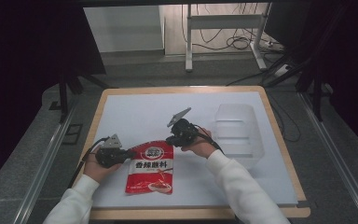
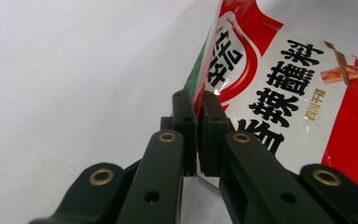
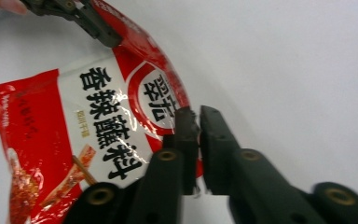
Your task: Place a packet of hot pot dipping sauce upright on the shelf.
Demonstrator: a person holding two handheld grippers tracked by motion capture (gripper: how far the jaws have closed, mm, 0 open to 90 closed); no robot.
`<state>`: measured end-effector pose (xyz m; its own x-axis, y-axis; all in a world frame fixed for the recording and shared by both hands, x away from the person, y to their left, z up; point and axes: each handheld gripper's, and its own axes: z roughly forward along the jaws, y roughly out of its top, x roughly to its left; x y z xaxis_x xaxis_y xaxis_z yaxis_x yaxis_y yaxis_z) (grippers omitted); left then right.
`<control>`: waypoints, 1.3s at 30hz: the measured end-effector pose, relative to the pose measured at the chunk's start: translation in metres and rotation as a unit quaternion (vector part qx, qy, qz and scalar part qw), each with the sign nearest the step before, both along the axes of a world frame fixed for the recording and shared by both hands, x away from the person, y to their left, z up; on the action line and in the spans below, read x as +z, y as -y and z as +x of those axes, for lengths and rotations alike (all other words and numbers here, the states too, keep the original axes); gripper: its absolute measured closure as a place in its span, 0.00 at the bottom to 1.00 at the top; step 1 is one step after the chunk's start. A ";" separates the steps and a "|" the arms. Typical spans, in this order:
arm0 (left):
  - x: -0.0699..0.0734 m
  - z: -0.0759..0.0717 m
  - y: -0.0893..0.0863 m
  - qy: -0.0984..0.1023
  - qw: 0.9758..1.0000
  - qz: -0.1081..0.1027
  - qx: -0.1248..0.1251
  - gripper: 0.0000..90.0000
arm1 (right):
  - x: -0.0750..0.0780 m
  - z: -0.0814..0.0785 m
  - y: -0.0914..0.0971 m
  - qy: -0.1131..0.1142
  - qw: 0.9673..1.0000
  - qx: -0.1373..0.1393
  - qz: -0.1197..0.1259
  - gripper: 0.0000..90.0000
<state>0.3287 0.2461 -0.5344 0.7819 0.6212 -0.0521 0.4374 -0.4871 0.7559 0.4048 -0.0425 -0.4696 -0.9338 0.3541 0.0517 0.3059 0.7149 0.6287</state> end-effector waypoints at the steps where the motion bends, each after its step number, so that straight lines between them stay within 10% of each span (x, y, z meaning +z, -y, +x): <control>1: 0.000 0.000 0.000 0.001 1.000 0.002 -0.001 0.98 | 0.000 0.001 -0.001 0.008 1.000 -0.002 -0.006 0.76; 3: -0.001 0.000 0.001 0.001 1.000 0.005 -0.003 0.99 | 0.004 0.002 -0.007 0.026 0.999 -0.008 -0.016 0.60; 12: -0.001 0.000 0.001 0.000 1.000 0.004 -0.004 0.99 | 0.008 0.007 -0.039 0.036 0.997 0.035 -0.054 0.51; 21: -0.001 0.000 0.000 -0.002 1.000 0.002 -0.002 0.98 | -0.021 0.014 -0.062 -0.005 0.990 0.066 -0.126 0.85; 28: 0.001 0.001 -0.003 -0.008 1.000 -0.011 0.009 0.96 | -0.019 0.015 -0.060 -0.016 0.989 0.085 -0.119 0.98; 39: 0.013 -0.010 -0.016 -0.004 0.997 -0.060 0.050 0.48 | 0.007 0.004 -0.049 -0.009 0.992 0.093 -0.090 0.98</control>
<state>0.3183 0.2621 -0.5214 0.7149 0.6857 -0.1371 0.4866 -0.3469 0.8018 0.4086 0.0062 -0.4629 -0.9833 0.1810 0.0205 0.1684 0.8602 0.4813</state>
